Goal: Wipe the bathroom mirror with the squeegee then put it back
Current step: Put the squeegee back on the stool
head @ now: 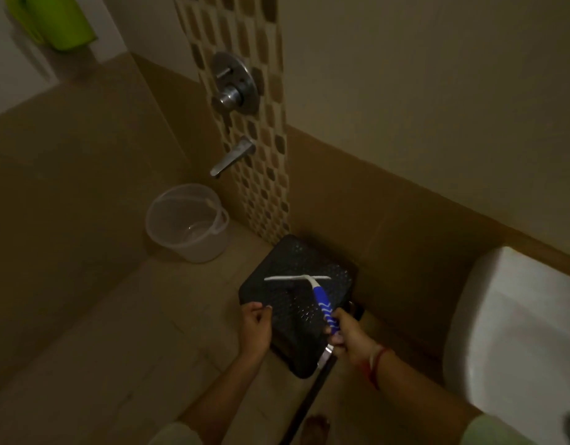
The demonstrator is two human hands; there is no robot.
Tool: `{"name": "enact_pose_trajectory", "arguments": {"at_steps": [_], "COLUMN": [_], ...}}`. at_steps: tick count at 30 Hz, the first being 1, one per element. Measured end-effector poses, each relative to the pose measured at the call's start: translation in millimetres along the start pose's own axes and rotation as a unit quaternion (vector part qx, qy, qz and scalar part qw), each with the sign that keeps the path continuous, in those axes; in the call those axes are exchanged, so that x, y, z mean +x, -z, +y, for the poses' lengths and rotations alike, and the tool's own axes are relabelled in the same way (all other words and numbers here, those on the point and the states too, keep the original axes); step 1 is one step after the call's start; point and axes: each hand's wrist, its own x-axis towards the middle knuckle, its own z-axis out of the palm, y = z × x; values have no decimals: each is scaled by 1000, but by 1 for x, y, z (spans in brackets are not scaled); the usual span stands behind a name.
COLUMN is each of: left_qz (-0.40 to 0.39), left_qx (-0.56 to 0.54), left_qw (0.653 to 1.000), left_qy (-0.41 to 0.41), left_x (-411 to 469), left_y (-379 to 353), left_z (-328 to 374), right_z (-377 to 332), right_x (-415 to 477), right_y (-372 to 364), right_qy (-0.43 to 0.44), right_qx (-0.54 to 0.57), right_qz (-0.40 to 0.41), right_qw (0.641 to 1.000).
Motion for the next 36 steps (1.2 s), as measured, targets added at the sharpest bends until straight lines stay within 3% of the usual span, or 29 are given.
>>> {"name": "enact_pose_trajectory", "arguments": {"at_steps": [6, 14, 18, 23, 32, 36], "left_qz": [14, 13, 19, 16, 2, -10], "left_qx": [2, 13, 18, 32, 60, 30], "left_qw": [999, 1000, 1000, 998, 994, 997], "left_qy": [-28, -18, -16, -50, -96, -63], "left_x": [37, 60, 63, 66, 59, 57], "left_y": [-13, -17, -13, -9, -22, -26], "left_z": [-15, -42, -50, -59, -82, -71], "right_z": [-11, 4, 17, 31, 51, 42], "right_x": [71, 123, 135, 159, 185, 172], "right_y": [-35, -57, -50, -36, -25, -23], "right_qy": [8, 39, 57, 86, 107, 72], "right_qx": [37, -86, -120, -234, -287, -298], "right_qz": [-2, 13, 63, 82, 107, 74], "right_qw": [999, 995, 989, 965, 946, 949]}}
